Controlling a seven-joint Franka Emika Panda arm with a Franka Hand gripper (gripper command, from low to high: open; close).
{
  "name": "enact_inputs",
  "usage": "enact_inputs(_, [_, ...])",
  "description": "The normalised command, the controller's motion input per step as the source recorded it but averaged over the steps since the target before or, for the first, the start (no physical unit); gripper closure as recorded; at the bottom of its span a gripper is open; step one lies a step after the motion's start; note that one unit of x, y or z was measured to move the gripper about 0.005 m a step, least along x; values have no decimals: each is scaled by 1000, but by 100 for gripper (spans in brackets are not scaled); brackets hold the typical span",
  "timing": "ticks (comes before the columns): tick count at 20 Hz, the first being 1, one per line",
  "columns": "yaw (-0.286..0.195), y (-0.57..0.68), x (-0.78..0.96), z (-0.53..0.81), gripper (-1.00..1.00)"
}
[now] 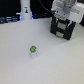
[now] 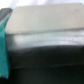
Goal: Open the kcup holder, insert the kcup into the holder, and close the kcup holder
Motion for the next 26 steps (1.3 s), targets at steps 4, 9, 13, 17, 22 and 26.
enact_inputs(4, [-58,-210,924,170,100])
enact_inputs(9, [-69,-256,939,159,100])
enact_inputs(13, [-78,-275,941,193,100])
enact_inputs(17, [-79,-276,943,211,100])
enact_inputs(22, [-81,-295,935,203,100])
enact_inputs(26, [-77,-311,921,189,100])
